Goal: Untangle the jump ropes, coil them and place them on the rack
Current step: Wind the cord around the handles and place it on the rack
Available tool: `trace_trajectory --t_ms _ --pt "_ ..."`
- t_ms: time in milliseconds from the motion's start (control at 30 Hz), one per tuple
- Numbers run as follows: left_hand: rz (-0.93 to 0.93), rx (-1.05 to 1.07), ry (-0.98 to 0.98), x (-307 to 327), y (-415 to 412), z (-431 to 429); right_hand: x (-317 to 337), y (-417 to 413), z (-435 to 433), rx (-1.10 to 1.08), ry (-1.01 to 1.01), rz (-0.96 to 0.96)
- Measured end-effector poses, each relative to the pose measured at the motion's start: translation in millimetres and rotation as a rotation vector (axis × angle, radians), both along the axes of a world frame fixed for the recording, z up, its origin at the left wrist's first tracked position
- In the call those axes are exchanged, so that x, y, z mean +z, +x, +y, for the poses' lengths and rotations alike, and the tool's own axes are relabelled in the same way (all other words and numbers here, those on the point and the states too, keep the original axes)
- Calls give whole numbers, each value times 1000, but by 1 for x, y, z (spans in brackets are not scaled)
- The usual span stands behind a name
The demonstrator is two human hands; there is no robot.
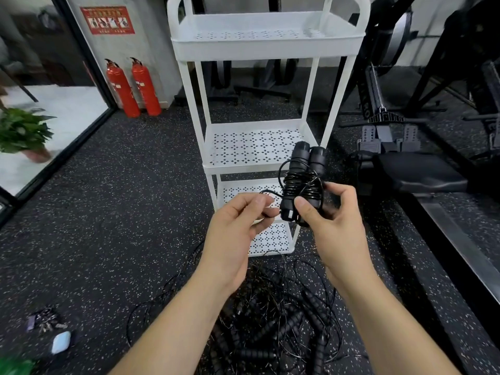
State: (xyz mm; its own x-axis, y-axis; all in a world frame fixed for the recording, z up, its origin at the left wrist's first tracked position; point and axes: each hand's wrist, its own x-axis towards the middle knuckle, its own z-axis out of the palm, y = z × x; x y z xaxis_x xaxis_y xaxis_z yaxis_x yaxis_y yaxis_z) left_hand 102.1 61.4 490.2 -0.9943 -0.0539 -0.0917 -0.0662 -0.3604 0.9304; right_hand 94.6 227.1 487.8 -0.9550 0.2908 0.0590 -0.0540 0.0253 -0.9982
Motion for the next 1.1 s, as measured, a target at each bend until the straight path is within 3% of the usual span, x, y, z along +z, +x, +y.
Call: trace_trajectory --t_ms 200,467,633,933,1100 --pt "80 -44 -261 -2 5 12 -1 -2 1 -77 -273 -60" --pt "12 -28 28 -1 -4 6 -5 4 -9 -29 -40 31" --pt "10 49 35 1 -11 -1 -5 14 -23 20 66 28" --pt "158 229 -279 3 -14 -11 0 16 -28 198 -78 -94" --pt "261 281 -611 -3 -15 -14 3 15 -27 211 -138 -130"
